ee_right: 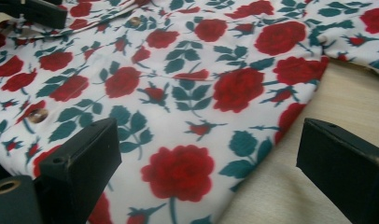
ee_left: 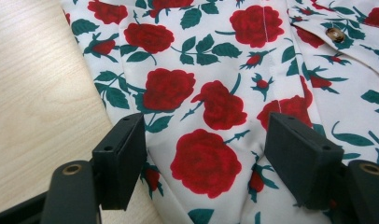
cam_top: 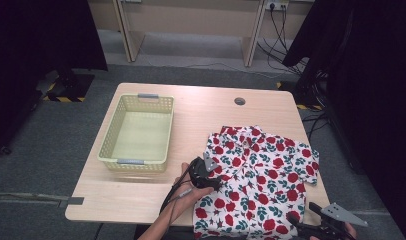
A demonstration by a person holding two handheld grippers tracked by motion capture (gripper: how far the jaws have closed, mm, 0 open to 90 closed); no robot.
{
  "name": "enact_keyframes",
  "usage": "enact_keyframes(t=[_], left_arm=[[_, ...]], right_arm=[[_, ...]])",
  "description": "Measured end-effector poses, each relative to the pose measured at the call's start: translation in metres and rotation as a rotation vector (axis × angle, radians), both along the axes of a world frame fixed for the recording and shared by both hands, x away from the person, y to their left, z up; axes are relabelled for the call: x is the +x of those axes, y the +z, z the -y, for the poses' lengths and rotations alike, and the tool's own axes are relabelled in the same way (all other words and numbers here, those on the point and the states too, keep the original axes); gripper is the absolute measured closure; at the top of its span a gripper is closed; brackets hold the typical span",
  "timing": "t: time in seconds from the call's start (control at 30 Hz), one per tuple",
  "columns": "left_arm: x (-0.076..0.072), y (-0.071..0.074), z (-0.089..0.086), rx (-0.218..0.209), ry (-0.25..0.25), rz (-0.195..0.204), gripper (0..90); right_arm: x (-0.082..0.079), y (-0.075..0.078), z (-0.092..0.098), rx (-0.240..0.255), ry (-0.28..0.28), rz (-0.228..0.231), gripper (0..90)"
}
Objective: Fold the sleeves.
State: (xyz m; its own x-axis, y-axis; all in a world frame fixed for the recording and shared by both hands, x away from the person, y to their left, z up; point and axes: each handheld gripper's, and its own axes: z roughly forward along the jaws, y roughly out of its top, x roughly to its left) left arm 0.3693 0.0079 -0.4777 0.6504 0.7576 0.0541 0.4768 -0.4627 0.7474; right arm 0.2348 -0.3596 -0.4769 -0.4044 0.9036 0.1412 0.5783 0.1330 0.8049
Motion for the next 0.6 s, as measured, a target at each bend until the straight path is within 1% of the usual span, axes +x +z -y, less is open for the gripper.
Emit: enact_keyframes(t=[0.1,0.23,0.3,0.37,0.43,0.53,0.6], left_arm=[[-0.002,0.001,-0.002,0.011,0.002,-0.001,28.7],[-0.003,0.0,-0.004,0.003,0.003,-0.006,28.0],[-0.003,0.0,-0.007,-0.001,0.012,-0.015,25.2],[-0.002,0.0,-0.009,-0.003,0.017,-0.016,20.6],[-0.003,-0.001,-0.011,-0.013,0.021,-0.017,18.3],[-0.006,0.002,-0.016,-0.023,0.025,0.0,14.5],[-0.008,0.004,-0.019,-0.045,0.021,0.011,13.6]], right_arm=[[0.003,0.0,0.004,-0.002,-0.012,-0.001,6.6],[0.006,0.001,0.007,0.001,-0.021,0.003,6.7],[0.01,0.003,0.009,-0.005,-0.028,0.007,6.8],[0.013,0.005,0.01,-0.01,-0.033,0.011,6.9],[0.017,0.007,0.009,-0.017,-0.035,0.014,7.0],[0.02,0.008,0.009,-0.026,-0.032,0.015,7.0],[0.022,0.009,0.008,-0.029,-0.031,0.016,7.1]])
